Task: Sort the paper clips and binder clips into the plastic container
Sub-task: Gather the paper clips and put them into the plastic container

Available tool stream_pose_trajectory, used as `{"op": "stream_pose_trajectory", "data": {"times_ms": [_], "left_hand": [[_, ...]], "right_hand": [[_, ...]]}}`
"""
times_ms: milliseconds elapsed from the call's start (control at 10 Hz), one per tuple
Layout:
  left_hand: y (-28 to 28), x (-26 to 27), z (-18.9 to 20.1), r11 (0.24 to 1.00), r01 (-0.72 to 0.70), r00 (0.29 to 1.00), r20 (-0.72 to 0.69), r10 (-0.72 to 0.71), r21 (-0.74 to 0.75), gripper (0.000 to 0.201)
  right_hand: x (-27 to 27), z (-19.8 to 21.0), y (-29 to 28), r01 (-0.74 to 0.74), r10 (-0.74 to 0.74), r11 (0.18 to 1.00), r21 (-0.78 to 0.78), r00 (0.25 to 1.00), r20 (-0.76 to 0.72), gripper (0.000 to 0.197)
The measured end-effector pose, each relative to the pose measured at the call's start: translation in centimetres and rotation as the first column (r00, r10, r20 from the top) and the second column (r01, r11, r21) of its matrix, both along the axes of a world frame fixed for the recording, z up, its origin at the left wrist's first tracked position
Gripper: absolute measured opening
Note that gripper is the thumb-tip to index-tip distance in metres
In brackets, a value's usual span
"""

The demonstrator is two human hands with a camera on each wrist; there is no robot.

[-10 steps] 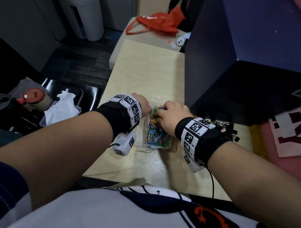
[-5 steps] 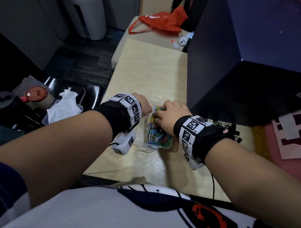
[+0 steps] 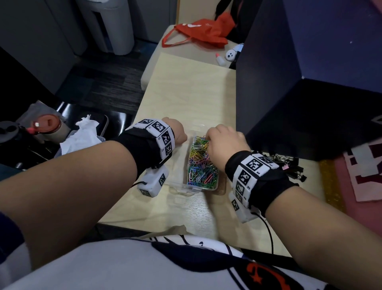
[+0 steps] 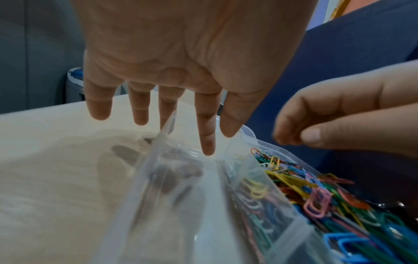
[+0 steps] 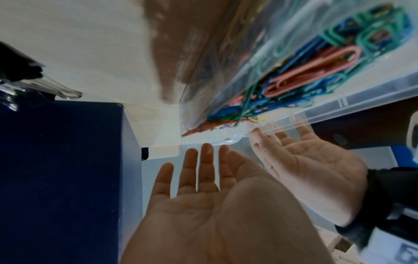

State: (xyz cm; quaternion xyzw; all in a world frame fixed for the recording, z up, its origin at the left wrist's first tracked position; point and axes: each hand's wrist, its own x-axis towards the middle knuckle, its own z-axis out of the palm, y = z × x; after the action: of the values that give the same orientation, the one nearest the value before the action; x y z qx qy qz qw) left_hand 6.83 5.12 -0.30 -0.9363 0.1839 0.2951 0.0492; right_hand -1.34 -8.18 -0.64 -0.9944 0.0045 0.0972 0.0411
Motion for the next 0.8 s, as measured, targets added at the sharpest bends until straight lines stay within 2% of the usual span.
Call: {"op": "stream_pose_trajectory", "data": {"times_ms": [100,200,300,400,500,600,700,800], "left_hand": [[0.5,0.5,-0.8,0.998,-0.035,0.999,-0.043,0.033,-0.048,0.009],[0.9,0.5,-1.0,0.993,-0.057,0.998,-0.040,0.053,-0.105,0.009],[1.1,0.3,-1.4,0.992,-0.042,0.999,0.000,0.042,-0.116,0.012],[1.2,0.2,-1.6,0.993,-0.073,0.996,0.053,0.078,-0.094,0.020],[1.4,0.1,-0.9,0.993,-0.044,0.997,0.062,0.051,-0.110,0.012],[1.9,0.6,-1.1,0.994,-0.018,0.997,0.079,0.026,-0.105,0.015],[2.1,0.7,-1.3,0.996,-0.006,0.996,0.083,0.013,-0.086,0.017],[2.0,0.7,-1.3,0.997,0.005,0.996,0.085,0.001,-0.073,0.017]], "right_hand": [[-0.3,-0.2,-0.1,-0.034,0.028,0.999,-0.041,0.993,-0.118,0.040],[-0.8,-0.6,-0.2,-0.082,0.077,0.996,-0.026,0.986,-0.150,0.047],[-1.0,-0.2,-0.8,0.015,-0.016,1.000,-0.008,0.999,-0.044,0.044],[-1.7,-0.1,-1.3,0.027,-0.032,0.998,-0.058,0.996,-0.082,0.041],[-2.6,-0.5,-1.3,0.021,-0.023,1.000,-0.019,0.991,-0.135,0.047],[-3.1,-0.6,-1.7,0.118,-0.118,0.992,0.050,0.993,-0.010,0.037],[-3.8,-0.6,-2.0,0.109,-0.106,0.991,0.078,0.994,-0.037,0.032],[-4.5,-0.8,-2.0,0.064,-0.057,0.989,0.133,0.997,-0.059,0.041]]}}
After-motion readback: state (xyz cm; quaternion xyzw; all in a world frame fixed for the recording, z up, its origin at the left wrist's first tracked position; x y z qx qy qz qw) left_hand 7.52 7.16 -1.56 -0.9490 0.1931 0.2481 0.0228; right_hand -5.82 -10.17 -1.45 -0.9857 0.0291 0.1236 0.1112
